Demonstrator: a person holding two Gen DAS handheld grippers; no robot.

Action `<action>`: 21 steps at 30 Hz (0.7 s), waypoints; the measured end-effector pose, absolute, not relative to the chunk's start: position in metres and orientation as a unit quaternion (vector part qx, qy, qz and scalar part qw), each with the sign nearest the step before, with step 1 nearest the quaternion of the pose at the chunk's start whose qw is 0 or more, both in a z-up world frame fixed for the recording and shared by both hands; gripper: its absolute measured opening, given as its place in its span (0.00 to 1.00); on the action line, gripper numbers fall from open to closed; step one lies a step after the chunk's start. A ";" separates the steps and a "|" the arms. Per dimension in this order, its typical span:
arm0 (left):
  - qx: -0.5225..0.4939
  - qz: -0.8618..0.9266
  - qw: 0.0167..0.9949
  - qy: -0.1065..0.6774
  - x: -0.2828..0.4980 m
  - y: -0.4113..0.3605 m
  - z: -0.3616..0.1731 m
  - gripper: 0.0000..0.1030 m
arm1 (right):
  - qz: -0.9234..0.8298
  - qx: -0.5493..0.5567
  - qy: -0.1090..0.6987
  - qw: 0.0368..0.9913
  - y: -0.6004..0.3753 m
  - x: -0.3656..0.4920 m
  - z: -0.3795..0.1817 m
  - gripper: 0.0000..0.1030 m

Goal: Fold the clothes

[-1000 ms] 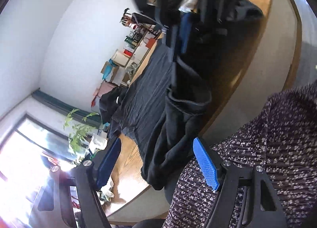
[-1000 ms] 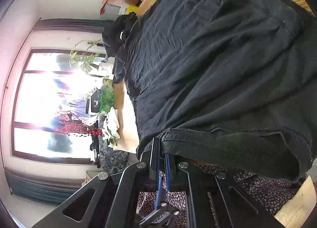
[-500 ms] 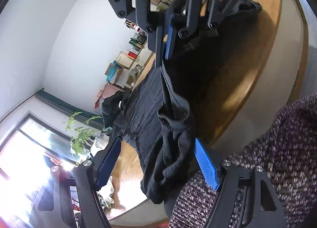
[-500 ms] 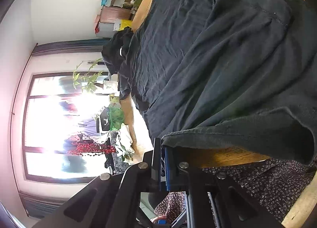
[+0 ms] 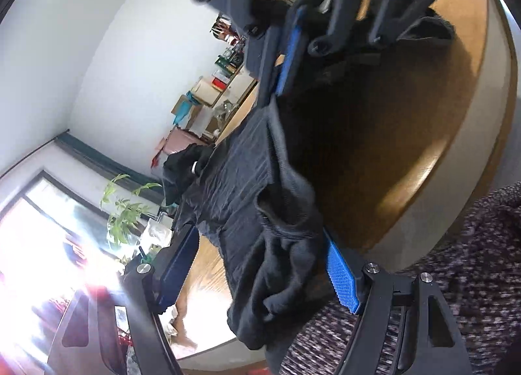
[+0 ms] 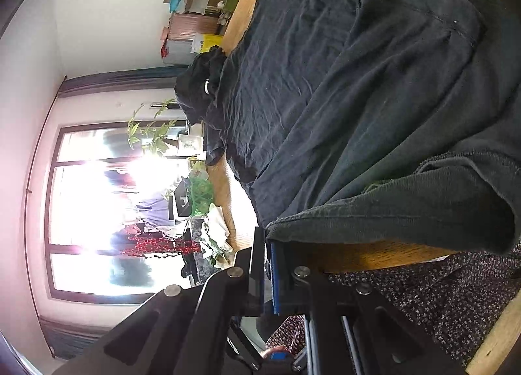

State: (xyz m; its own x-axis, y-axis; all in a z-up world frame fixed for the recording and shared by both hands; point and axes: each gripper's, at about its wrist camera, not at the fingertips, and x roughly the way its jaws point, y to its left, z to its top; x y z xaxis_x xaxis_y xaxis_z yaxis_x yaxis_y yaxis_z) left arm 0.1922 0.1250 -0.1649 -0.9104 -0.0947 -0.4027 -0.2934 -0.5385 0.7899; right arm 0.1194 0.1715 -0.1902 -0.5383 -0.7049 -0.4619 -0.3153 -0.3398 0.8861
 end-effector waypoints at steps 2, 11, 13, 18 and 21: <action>-0.211 0.853 0.060 0.474 0.184 0.122 -0.163 0.74 | -0.678 0.459 -0.556 0.143 0.171 0.120 -0.190 0.05; -0.244 0.839 0.070 0.481 0.161 0.118 -0.172 0.74 | -0.678 0.460 -0.553 0.146 0.169 0.120 -0.185 0.05; -0.244 0.839 0.065 0.482 0.158 0.115 -0.171 0.74 | -0.680 0.460 -0.551 0.147 0.169 0.120 -0.183 0.05; -0.238 0.828 0.050 0.506 0.154 0.114 -0.174 0.74 | -0.681 0.459 -0.550 0.152 0.168 0.120 -0.181 0.05; -0.215 0.807 0.049 0.548 0.153 0.116 -0.183 0.74 | -0.680 0.460 -0.549 0.154 0.167 0.119 -0.182 0.05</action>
